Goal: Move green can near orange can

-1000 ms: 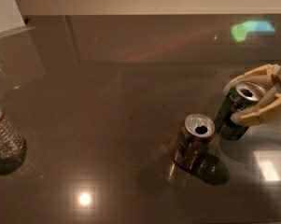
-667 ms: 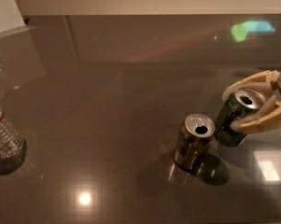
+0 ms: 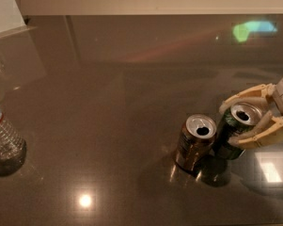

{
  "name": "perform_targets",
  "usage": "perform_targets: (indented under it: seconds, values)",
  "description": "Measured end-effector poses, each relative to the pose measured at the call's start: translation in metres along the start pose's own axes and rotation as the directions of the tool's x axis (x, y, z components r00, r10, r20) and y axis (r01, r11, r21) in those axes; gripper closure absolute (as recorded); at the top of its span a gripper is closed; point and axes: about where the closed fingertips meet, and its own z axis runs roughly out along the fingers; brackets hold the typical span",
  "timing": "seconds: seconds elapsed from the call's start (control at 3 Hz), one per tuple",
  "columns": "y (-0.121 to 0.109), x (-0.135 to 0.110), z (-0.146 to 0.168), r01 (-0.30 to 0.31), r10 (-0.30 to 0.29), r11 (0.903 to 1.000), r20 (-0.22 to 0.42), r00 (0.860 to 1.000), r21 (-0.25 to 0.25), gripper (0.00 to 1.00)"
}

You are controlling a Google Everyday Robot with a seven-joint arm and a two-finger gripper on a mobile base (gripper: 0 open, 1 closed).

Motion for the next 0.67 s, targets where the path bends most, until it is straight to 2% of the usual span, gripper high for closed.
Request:
perform_targets:
  seconds: [0.33, 0.67]
  values:
    - [0.0031, 0.0060, 0.0057, -0.005, 0.005, 1.0000, -0.010, 1.000, -0.007, 0.85]
    - [0.0037, 0.0128, 0.0102, -0.005, 0.005, 1.0000, -0.023, 1.000, -0.005, 0.61]
